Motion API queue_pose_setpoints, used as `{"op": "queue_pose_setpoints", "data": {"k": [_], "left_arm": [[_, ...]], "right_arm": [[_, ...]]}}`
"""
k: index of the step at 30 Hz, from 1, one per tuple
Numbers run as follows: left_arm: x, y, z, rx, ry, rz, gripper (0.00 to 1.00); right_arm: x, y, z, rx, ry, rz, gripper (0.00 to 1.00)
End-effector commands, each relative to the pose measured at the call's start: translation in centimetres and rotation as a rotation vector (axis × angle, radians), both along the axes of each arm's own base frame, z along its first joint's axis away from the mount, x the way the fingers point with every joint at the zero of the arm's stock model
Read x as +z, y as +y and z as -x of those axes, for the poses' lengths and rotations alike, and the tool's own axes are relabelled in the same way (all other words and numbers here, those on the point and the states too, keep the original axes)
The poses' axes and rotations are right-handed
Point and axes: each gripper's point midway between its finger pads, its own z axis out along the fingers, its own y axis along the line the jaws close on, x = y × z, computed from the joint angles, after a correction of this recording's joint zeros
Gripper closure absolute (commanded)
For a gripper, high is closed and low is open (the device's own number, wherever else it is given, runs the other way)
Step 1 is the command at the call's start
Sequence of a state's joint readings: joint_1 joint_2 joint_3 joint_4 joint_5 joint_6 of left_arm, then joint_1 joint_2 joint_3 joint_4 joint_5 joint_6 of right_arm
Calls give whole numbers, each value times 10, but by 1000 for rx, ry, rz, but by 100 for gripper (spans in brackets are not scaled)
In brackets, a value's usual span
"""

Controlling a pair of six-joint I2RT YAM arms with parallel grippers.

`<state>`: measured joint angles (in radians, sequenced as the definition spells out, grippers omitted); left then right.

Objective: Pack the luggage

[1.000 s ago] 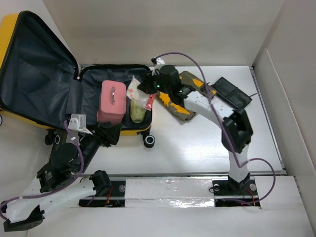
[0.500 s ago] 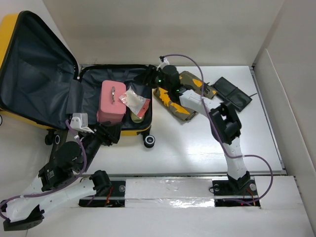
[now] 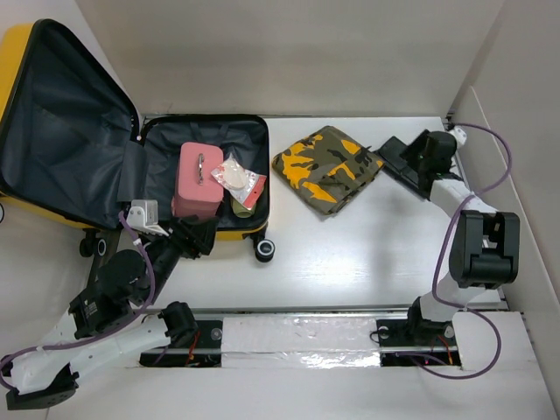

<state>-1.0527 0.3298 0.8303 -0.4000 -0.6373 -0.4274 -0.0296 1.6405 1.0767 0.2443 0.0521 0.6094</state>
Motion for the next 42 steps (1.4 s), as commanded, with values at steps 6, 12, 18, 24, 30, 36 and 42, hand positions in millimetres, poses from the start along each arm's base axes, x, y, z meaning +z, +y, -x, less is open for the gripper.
{"op": "queue_pose_setpoints", "data": {"k": [6,12,18,24,30,36,42], "left_arm": [[11,-5,6,-53,-42,53,42],[13,-5,9,-72,-54,63,42],[15,-5,10,-82,-61,69,42],[15,-7,10,-86,-61,66,42],[16,-6,11,-86,-65,73,42],[19,-2,13,-86,-73,88,42],[19,-2,15,-95,-79,91,43]], "right_arm": [[-59,-119,52,-299,429,360,14],[-101,-149,57,-288,562,265,4],[-117,-156,57,-245,568,176,15],[-125,-141,48,-147,588,94,26],[-131,-109,41,-62,529,-37,32],[-136,-97,52,-45,559,-34,76],[-138,-66,93,36,523,-38,100]]}}
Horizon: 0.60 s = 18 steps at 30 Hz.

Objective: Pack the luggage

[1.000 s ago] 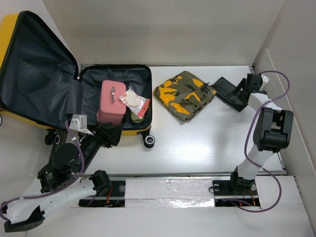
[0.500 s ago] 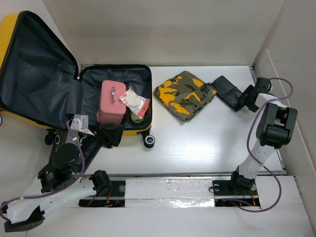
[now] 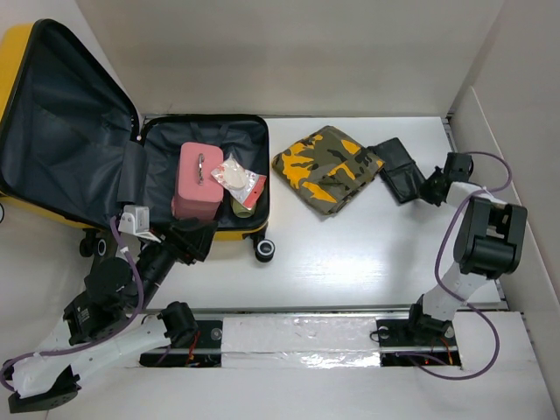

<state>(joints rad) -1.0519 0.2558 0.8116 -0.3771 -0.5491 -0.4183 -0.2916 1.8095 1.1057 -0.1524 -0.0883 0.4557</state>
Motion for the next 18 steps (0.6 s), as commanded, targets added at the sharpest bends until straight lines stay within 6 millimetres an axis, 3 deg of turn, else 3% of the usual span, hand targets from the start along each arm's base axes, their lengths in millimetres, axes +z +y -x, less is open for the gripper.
{"op": "queue_pose_setpoints", "data": {"k": [1,2,3,4,5,7,8,9,10,15,16,18], "left_arm": [[11,0,1,-9,-38,35,43],[12,0,1,-10,-39,36,43],[11,0,1,-10,-39,36,43],[11,0,1,-10,-38,35,43],[12,0,1,-10,-39,36,42],[10,-2,1,-13,-36,31,43],[9,-3,0,-13,-33,25,43],[8,-5,-1,-13,-28,18,43],[7,-5,-1,-12,-23,14,43],[6,-3,-3,3,-20,13,43],[6,-3,-3,5,-19,13,43],[5,-3,-3,8,-18,11,43]], "right_arm": [[3,34,28,104,-13,-18,100],[20,39,32,122,-60,4,100],[15,42,46,132,-46,12,100],[24,44,50,143,-74,16,100],[47,45,50,152,-139,38,93],[74,34,44,137,-210,65,74],[84,29,44,135,-214,71,56],[91,28,40,148,-207,81,50],[114,16,28,134,-234,115,39],[98,-9,-1,190,-172,102,23],[77,6,-7,258,-144,16,22],[67,19,-15,344,-139,-54,19]]}}
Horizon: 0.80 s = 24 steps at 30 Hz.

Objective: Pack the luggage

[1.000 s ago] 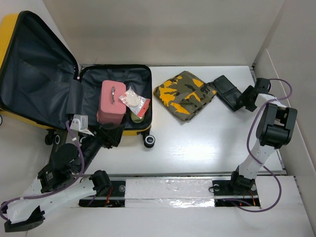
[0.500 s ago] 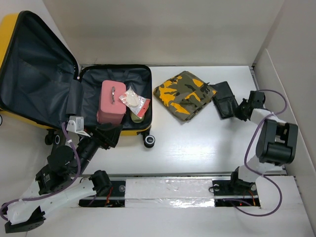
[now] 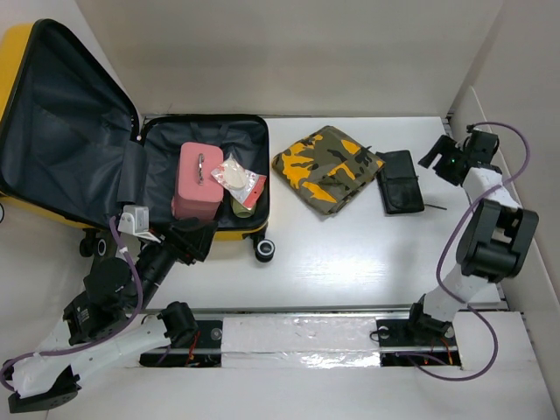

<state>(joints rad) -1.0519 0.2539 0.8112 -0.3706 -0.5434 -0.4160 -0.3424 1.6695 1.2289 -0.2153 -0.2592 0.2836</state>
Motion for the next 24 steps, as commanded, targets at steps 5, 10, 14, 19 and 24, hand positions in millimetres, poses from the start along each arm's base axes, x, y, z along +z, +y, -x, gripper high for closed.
{"op": "queue_pose_setpoints", "data": {"k": [5,10,14,19,24], "left_arm": [[2,-5,-5,9,-7,-8,43],[4,-3,-4,7,-15,2,43],[5,-1,-2,7,-17,12,43],[8,2,-1,7,-25,25,43],[7,0,-1,4,-23,21,43]], "right_arm": [[-75,29,8,129,207,-71,16],[-94,37,14,155,251,-120,15],[-113,54,22,206,308,-147,20],[-104,41,35,113,241,-155,79],[-50,29,45,30,75,-131,100]]}}
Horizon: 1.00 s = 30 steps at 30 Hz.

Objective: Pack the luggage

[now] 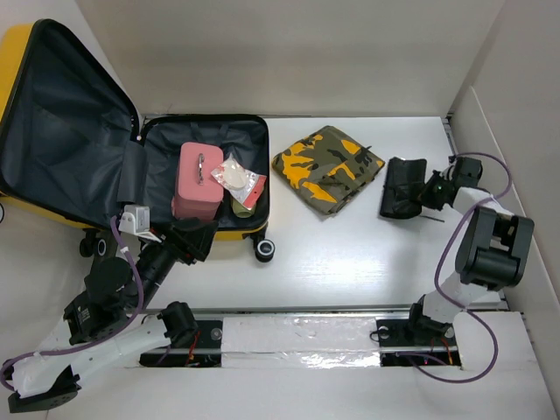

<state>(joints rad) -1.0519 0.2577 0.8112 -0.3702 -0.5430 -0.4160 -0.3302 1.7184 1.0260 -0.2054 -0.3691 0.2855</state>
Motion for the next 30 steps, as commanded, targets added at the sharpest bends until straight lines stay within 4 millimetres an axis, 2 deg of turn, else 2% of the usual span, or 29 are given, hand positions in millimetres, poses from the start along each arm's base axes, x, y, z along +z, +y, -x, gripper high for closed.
{"op": "queue_pose_setpoints", "data": {"k": [1,2,3,4,5,7,8,10,11,12,14,15,16,17,18,19,20,21,22,23,24,25,26,27,28,29,30], "left_arm": [[7,1,-1,8,-23,23,43],[7,1,-1,9,-23,22,43],[8,3,-2,15,-24,24,43],[8,3,-2,18,-23,26,43],[9,5,-2,26,-24,31,43],[12,9,-2,41,-29,44,43],[14,11,-2,46,-33,52,43],[18,15,-2,58,-40,67,43],[20,17,-1,61,-45,74,43],[22,19,-1,67,-48,81,43],[24,21,-1,72,-51,85,43],[25,23,-1,80,-53,91,43],[26,24,-1,83,-53,94,44],[28,26,-1,89,-56,102,44],[30,29,0,96,-60,112,44],[31,31,0,98,-63,121,44],[33,33,1,100,-65,132,44],[35,37,2,109,-69,145,44],[36,38,2,112,-71,152,44],[37,40,3,116,-72,164,45],[38,44,3,126,-74,177,45],[38,47,4,132,-74,183,45],[37,48,4,138,-71,184,45],[37,53,4,150,-72,197,45],[38,55,5,154,-73,204,45],[38,56,5,157,-73,205,45],[38,59,5,167,-73,214,45]], "right_arm": [[50,-9,0,-66,-152,22,100],[82,-4,0,-59,-233,38,100],[97,2,1,-52,-272,37,100],[113,21,1,-5,-313,29,100],[139,34,4,20,-375,34,100],[170,67,3,80,-445,7,100],[186,104,3,162,-485,-18,100],[215,148,6,224,-551,-85,100],[239,170,4,259,-624,-112,100],[251,216,14,356,-650,-165,100],[271,262,11,406,-704,-243,100],[296,307,26,490,-744,-316,100],[289,334,20,523,-722,-345,100],[323,355,18,537,-807,-392,100],[334,378,20,550,-822,-446,100],[343,412,32,601,-833,-497,100],[322,442,18,613,-792,-516,100],[323,465,18,630,-781,-552,100],[361,494,29,669,-844,-611,100],[331,523,13,656,-793,-610,100],[332,540,12,660,-796,-636,100],[369,554,15,657,-851,-713,100],[369,572,17,645,-844,-733,100],[334,595,2,625,-789,-713,100],[333,605,-2,604,-784,-725,100],[357,613,0,571,-822,-755,100],[326,626,-14,549,-780,-741,100]]}}
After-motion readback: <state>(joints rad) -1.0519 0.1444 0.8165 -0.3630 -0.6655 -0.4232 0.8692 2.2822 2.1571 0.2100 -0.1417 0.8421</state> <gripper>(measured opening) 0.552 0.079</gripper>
